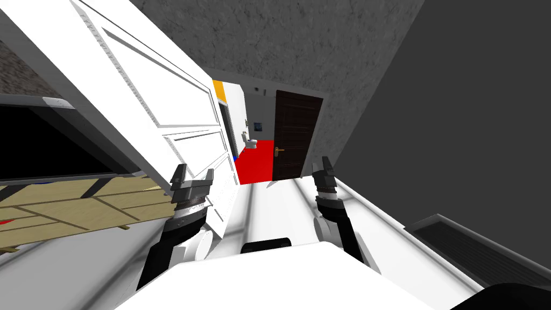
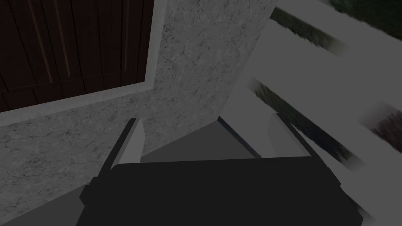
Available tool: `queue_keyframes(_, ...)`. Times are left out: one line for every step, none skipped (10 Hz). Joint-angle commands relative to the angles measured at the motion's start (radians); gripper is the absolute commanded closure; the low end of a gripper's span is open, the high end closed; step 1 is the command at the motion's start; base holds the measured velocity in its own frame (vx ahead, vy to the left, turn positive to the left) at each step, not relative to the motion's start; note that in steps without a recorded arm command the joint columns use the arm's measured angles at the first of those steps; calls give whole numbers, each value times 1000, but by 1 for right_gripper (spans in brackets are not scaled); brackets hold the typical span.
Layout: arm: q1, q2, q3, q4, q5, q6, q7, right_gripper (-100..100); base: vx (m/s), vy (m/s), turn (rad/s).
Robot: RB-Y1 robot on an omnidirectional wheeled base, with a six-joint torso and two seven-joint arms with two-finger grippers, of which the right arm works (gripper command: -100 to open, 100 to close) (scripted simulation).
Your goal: Pull the door open
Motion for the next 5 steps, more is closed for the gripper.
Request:
queue_keyframes(-18,-8,-2,32,4,-2,-9,-100,93,-2,-1)
queue_keyframes(-25,-11,-3,46,6,-3,-13,-100,147,9,0)
queue_keyframes(-40,-17,-4,72,9,-4,-20,-100,138,0,-3)
queue_keyframes(-47,-20,-5,86,11,-5,-24,-100,120,-6,3)
queue_keyframes(-57,-23,-6,104,13,-6,-29,-100,102,1,-1)
